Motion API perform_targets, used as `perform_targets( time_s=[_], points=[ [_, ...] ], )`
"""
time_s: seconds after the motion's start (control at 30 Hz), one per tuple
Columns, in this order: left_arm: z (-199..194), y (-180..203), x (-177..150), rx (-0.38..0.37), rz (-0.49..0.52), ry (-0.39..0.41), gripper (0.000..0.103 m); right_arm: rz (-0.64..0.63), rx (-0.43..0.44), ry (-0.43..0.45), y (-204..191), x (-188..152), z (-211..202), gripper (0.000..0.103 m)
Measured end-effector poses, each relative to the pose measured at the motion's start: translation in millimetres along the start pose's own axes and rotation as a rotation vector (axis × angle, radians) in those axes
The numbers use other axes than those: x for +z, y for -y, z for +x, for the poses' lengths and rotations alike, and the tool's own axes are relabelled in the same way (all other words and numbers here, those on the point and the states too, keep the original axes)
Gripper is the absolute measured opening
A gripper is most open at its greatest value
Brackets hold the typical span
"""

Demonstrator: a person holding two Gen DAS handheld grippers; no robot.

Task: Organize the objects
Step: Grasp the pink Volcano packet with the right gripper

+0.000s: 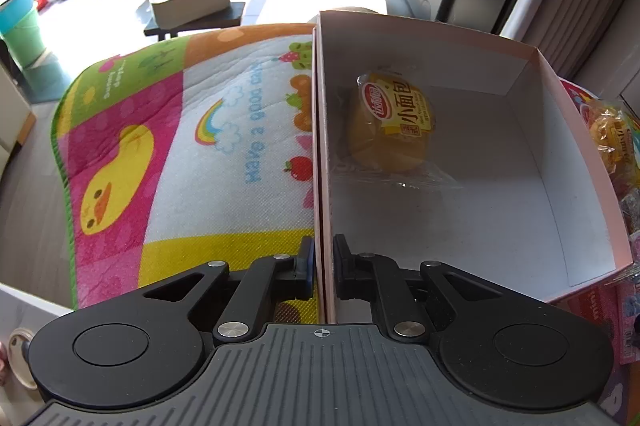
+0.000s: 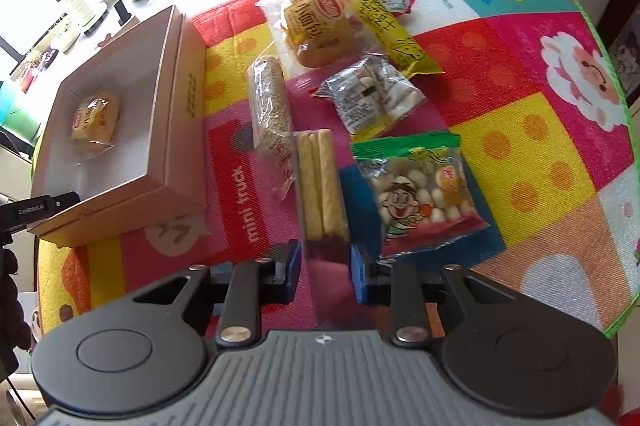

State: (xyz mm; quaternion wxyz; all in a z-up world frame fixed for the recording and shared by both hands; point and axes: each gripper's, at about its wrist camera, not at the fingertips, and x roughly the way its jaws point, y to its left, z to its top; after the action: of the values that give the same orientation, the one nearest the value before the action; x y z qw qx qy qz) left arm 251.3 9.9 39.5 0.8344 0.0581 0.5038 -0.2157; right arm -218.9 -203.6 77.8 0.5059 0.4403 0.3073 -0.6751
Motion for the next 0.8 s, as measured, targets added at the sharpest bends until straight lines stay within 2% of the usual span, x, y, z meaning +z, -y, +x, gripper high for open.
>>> perform_targets(
  time_s=[0.13,0.2,0.23,0.27,0.37,0.5,0.6,0.67,0.8],
  points=[
    [-0.4,1.3,0.0,0.006,0.001,0.000,0.011,0.013,-0.055,0.033,14.5,-3.9,-5.5,0.035],
    [-0.4,1.8,0.0,0.011,-0.003,0.001,0.011,-0.045,-0.099,0.062,14.7,-5.4,-10.2,0.044],
    [-0.5,2.2,0.2,0.014,-0.005,0.001,0.011,-0.078,-0.119,0.073,13.3,-7.3,-12.0,0.054],
    [-0.4,2.7,0.2,0.018,-0.007,0.001,0.011,-0.110,-0.140,0.085,10.9,-9.4,-13.3,0.059],
    [-0.7,4.0,0.0,0.032,-0.020,0.003,0.011,-0.275,-0.239,0.143,-3.8,-16.2,-16.8,0.059],
    [-1.3,5.4,-0.1,0.043,-0.028,0.005,0.011,-0.409,-0.237,0.201,-27.3,-22.3,-21.4,0.061],
    [-1.2,6.0,-0.2,0.051,-0.037,0.007,0.012,-0.488,-0.279,0.225,-46.8,-26.4,-10.8,0.061],
    [-0.9,6.3,-0.1,0.055,-0.041,0.008,0.012,-0.501,-0.276,0.222,-56.9,-25.2,-2.6,0.061],
    [-1.3,6.8,0.0,0.055,-0.045,0.009,0.012,-0.431,-0.250,0.189,-60.0,-14.1,9.4,0.058]
  ],
)
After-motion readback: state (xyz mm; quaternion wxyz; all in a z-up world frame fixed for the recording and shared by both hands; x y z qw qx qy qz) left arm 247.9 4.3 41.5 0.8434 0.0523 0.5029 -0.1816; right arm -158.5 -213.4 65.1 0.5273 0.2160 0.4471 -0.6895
